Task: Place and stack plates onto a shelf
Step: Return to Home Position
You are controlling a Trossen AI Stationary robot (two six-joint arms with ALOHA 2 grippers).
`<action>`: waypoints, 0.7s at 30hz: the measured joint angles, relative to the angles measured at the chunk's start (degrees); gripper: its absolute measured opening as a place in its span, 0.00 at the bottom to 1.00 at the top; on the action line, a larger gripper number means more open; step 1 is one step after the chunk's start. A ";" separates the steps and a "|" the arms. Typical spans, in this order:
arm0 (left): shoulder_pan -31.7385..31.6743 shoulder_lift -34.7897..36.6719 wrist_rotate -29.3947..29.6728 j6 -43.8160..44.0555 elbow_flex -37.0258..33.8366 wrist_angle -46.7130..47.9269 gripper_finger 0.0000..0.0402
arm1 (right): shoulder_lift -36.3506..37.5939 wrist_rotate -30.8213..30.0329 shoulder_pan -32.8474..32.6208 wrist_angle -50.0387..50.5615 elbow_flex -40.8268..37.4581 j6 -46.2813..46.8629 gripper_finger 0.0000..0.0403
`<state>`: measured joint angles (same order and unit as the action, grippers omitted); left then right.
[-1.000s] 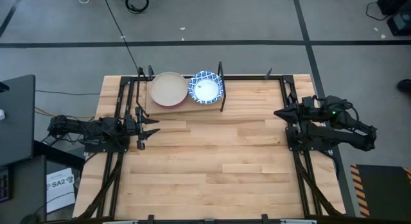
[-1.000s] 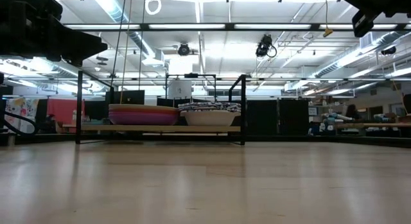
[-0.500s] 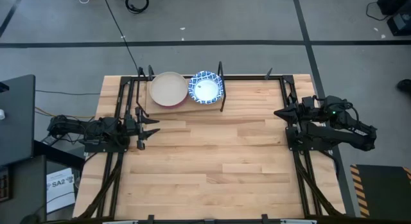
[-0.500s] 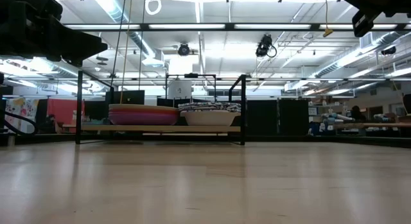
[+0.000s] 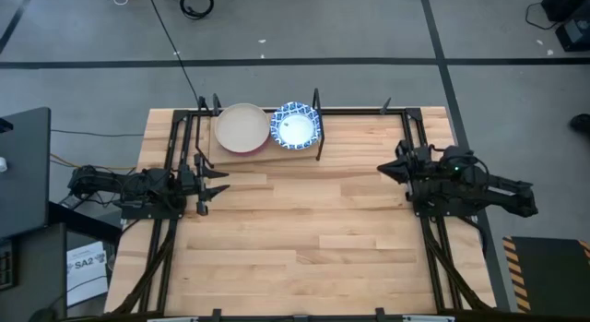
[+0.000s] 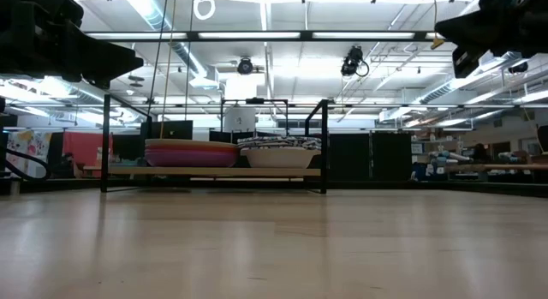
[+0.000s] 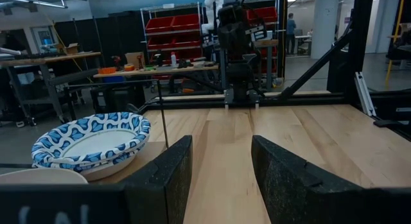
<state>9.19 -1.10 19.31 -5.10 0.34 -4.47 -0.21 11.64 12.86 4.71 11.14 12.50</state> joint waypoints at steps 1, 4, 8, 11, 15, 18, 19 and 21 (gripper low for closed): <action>-0.01 0.00 0.00 0.00 0.00 0.00 0.41 | 0.00 0.00 0.00 -0.47 -0.49 0.00 0.03; -0.02 0.00 -0.02 0.00 0.00 0.00 0.41 | 0.00 0.00 0.00 -1.60 -1.64 0.01 0.03; 0.00 0.00 0.00 0.00 0.00 0.00 0.41 | 0.00 0.00 0.00 -2.59 -2.93 0.01 0.03; -0.02 0.00 0.00 0.00 0.00 0.00 0.41 | 0.00 0.00 0.00 -2.55 -3.53 -0.05 0.03; 0.00 0.00 -0.02 0.00 0.00 0.00 0.41 | 0.00 0.00 0.00 -2.56 -3.67 -0.31 0.03; 0.00 0.00 0.00 0.00 0.00 0.00 0.41 | 0.00 0.00 0.00 -2.54 -3.67 -0.70 0.03; 0.00 0.00 -0.02 0.00 0.00 0.00 0.41 | 0.00 0.00 0.00 -2.54 -3.67 -0.80 0.03; 0.00 0.00 -0.02 0.00 0.00 0.00 0.41 | 0.00 0.00 0.00 -2.54 -3.67 -0.97 0.03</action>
<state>9.19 -1.10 19.29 -5.10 0.34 -4.47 -0.21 11.64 12.86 2.17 7.46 11.53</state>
